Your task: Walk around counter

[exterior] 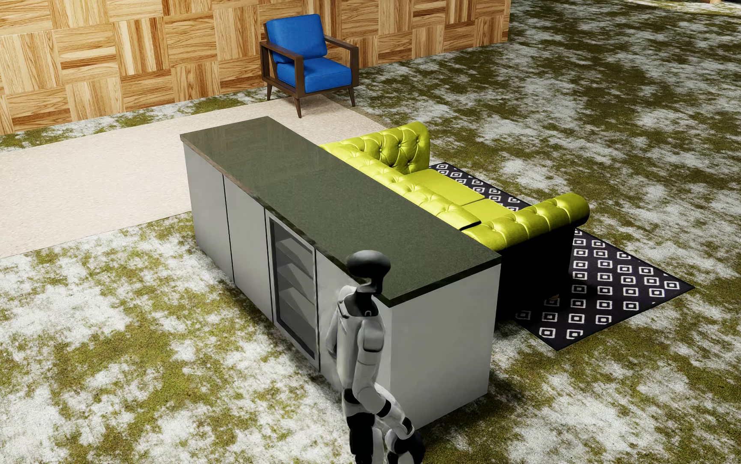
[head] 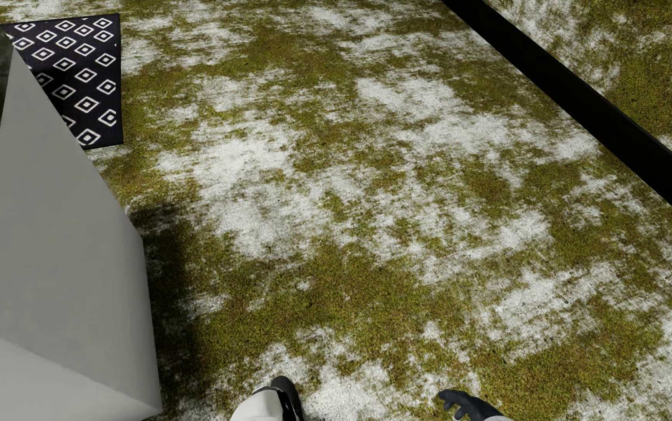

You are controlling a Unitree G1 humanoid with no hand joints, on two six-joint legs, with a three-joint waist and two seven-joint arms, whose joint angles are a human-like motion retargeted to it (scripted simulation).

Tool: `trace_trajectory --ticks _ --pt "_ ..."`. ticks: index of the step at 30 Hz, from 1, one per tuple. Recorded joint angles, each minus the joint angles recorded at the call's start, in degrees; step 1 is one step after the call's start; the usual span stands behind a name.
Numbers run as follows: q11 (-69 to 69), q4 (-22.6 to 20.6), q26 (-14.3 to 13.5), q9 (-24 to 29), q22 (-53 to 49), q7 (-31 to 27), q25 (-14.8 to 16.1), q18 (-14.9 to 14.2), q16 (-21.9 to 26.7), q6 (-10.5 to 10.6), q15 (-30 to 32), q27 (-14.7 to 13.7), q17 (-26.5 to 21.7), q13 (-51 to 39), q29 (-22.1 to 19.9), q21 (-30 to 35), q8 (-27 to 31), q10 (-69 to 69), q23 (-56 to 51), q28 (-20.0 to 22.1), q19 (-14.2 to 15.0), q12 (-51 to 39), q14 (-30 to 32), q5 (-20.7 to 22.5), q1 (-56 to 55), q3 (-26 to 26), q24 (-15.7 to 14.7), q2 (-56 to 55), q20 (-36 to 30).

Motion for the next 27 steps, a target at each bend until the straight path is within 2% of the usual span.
trace_trajectory --ticks 1,2,3,4,5,6,7,8,9,10,11,12,13,14,16,17,18,19,20,21,22,23,24,25,27 --pt "7.5 -1.9 0.5 0.1 2.5 0.2 0.7 -0.2 0.2 -1.4 5.3 1.3 0.3 2.9 -0.3 -1.1 -1.0 1.2 -1.9 -1.6 -2.5 -3.1 -2.5 -2.8 1.2 0.0 -3.1 -2.6 1.0" --pt "16.3 -4.7 1.7 0.1 6.8 0.0 0.9 -0.4 2.0 -2.6 10.2 2.5 0.8 5.6 -0.1 -2.1 -2.4 0.3 -2.9 -4.8 -4.0 -7.4 -3.8 -6.4 3.2 -0.2 -2.7 -5.8 -0.4" --pt "24.6 -7.7 2.4 0.2 11.7 -0.8 0.6 -0.7 4.8 -3.8 16.1 3.3 1.3 8.1 0.9 -2.6 -2.8 -1.6 -3.4 -7.7 -6.3 -11.9 -4.6 -9.4 5.5 -0.7 1.9 -9.8 -4.4" --pt "30.2 -10.4 0.6 0.2 15.8 -1.8 0.1 -1.0 7.9 -4.8 18.1 3.9 1.8 9.7 1.6 -2.7 0.1 -3.6 -2.7 -12.2 -4.9 -16.8 -5.2 -8.8 7.8 -1.3 10.1 -14.7 -11.3" --pt "32.8 -12.6 -3.3 0.2 17.4 -3.1 -0.9 -1.2 10.7 -5.5 13.7 4.1 2.0 10.9 2.6 -2.7 3.4 -5.7 -1.9 -14.6 -3.4 -21.5 -5.7 -6.2 10.0 -1.7 19.2 -19.4 -18.3" --pt "32.5 -14.5 -6.8 -0.1 16.9 -4.4 -2.0 -1.4 12.1 -5.9 7.1 4.4 1.7 11.9 3.8 -2.9 4.5 -7.4 -1.2 -14.5 -4.0 -25.5 -6.3 -5.7 11.8 -2.0 25.3 -23.2 -22.1" --pt "29.7 -16.3 -8.5 -0.4 14.9 -5.8 -2.4 -1.7 12.3 -6.3 3.6 4.5 1.3 12.4 4.2 -3.4 2.5 -9.4 -0.3 -12.6 -6.3 -28.4 -6.7 -7.7 13.9 -2.3 27.8 -25.9 -22.7" --pt "24.1 -18.0 -9.0 -0.7 11.9 -7.3 -2.5 -2.0 11.1 -6.7 1.9 4.6 1.1 13.0 4.0 -4.2 -0.5 -11.9 0.3 -9.1 -7.1 -30.5 -7.0 -9.9 16.3 -2.7 25.9 -27.5 -20.3" --pt "16.2 -19.4 -9.4 -1.0 8.4 -8.9 -2.5 -2.3 9.1 -7.1 1.5 4.7 1.0 13.3 4.0 -4.7 -4.2 -14.4 0.9 -5.7 -8.9 -31.9 -7.1 -11.2 18.5 -3.2 19.8 -28.7 -16.3" --pt "7.2 -20.5 -9.9 -1.1 5.2 -10.5 -2.7 -2.6 7.2 -7.6 2.0 4.6 0.9 13.4 3.8 -5.0 -7.2 -15.9 1.2 -3.2 -10.3 -33.1 -7.8 -10.9 20.3 -3.7 12.3 -29.7 -12.8" --pt "-0.3 -21.2 -11.3 -1.0 2.3 -12.0 -2.3 -2.9 6.2 -7.8 3.7 4.4 1.1 13.4 3.6 -5.6 -8.7 -16.3 1.3 -1.4 -8.2 -33.9 -9.0 -9.1 21.7 -4.1 5.0 -31.3 -10.9" --pt "-5.4 -21.7 -12.5 -0.8 0.0 -13.3 -2.1 -3.1 5.9 -7.8 6.5 4.1 1.3 13.3 3.3 -5.8 -7.8 -16.1 1.2 -0.5 -6.1 -34.2 -10.5 -6.3 23.1 -4.5 -0.7 -33.4 -10.7" --pt "-8.6 -22.0 -12.9 -0.6 -1.7 -14.1 -2.4 -3.4 6.5 -7.7 10.3 3.7 1.3 13.2 3.3 -5.4 -7.1 -15.6 1.1 0.3 -4.6 -34.1 -12.3 -3.7 24.6 -4.5 -3.8 -35.6 -11.5" --pt "-9.6 -22.2 -12.8 -0.6 -3.1 -14.0 -2.8 -3.6 7.6 -7.6 12.1 3.4 1.3 12.8 3.3 -4.9 -12.3 -15.0 0.9 1.5 -5.2 -33.2 -14.2 -3.4 26.3 -4.3 -4.6 -36.6 -12.7" --pt "-8.2 -23.6 -11.0 -1.2 -3.8 -12.8 -3.0 -3.9 10.3 -7.5 8.3 3.4 1.3 12.2 3.2 -4.4 -29.7 -12.6 -0.1 1.4 -7.2 -29.8 -18.0 -5.6 29.8 -3.7 -0.4 -34.4 -15.9" --pt "-7.7 -24.4 -10.5 -1.7 -3.1 -12.4 -2.7 -4.1 11.5 -7.2 7.2 3.4 1.6 12.3 2.7 -4.8 -33.5 -11.1 -0.9 1.2 -14.4 -27.4 -19.7 -5.9 31.8 -3.7 1.9 -31.9 -17.1" --pt "-8.3 -24.6 -9.7 -2.3 -1.3 -12.5 -1.6 -4.1 12.8 -6.6 5.4 3.1 2.6 12.3 1.6 -5.5 -32.9 -9.8 -1.4 -0.3 -17.5 -24.6 -19.6 -5.3 33.7 -4.0 4.2 -29.7 -17.8" --pt "-7.4 -24.1 -8.5 -2.7 1.1 -12.2 -0.6 -5.4 13.7 -5.7 3.4 3.5 3.7 11.9 1.0 -6.1 -32.4 -5.8 -0.8 -1.8 -17.4 -21.6 -17.4 -5.4 34.8 -4.1 5.3 -27.2 -17.2" --pt "-5.6 -22.6 -5.7 -3.0 4.2 -11.1 0.2 -6.4 13.6 -4.4 1.9 3.9 4.4 10.8 0.4 -6.6 -31.3 1.9 0.8 -3.2 -16.2 -17.8 -13.1 -5.5 33.4 -4.3 4.9 -25.6 -14.9" --pt "-4.6 -20.1 -1.9 -3.2 7.9 -10.6 0.2 -10.3 12.7 -3.1 0.6 5.2 5.4 10.1 0.0 -6.8 -30.5 12.6 2.0 -3.5 -15.0 -14.0 -7.2 -4.9 29.5 -4.5 4.0 -24.2 -12.1" --pt "-5.0 -17.6 2.0 -3.5 10.2 -11.5 -0.9 -17.5 12.2 -1.8 -0.3 5.1 6.2 8.6 -0.4 -6.7 -30.1 24.4 4.0 -4.8 -13.5 -9.7 -1.9 -3.9 24.3 -4.8 3.1 -22.5 -9.8" --pt "-5.7 -16.3 4.2 -3.6 12.3 -13.2 -2.1 -17.2 11.9 -0.4 -0.9 3.9 6.6 7.6 -1.1 -6.1 -29.7 34.8 5.0 -6.9 -11.8 -5.2 2.8 -3.2 18.8 -5.1 2.6 -20.5 -8.9" --pt "-6.2 -13.4 3.8 -3.7 14.1 -13.4 -2.1 -15.0 12.1 0.9 -1.5 2.7 6.9 6.8 -1.9 -6.1 -28.8 42.3 5.5 -9.7 -10.1 -0.5 3.1 -2.8 14.0 -5.3 3.8 -18.8 -9.9" --pt "-6.6 -8.4 2.0 -3.5 15.4 -12.2 -1.5 -12.7 12.4 2.2 -1.9 1.5 7.1 6.0 -2.5 -6.3 -27.3 47.6 5.6 -12.4 -8.5 4.1 0.2 -2.7 9.7 -5.3 6.8 -17.6 -12.3" --pt "-6.4 4.0 -3.6 -2.7 15.8 -8.2 -0.9 -10.0 11.3 4.5 -3.0 0.6 7.2 4.6 -3.5 -6.7 -22.3 50.4 5.5 -15.2 -5.4 12.0 -0.7 -2.5 3.6 -3.9 12.5 -16.3 -15.7"
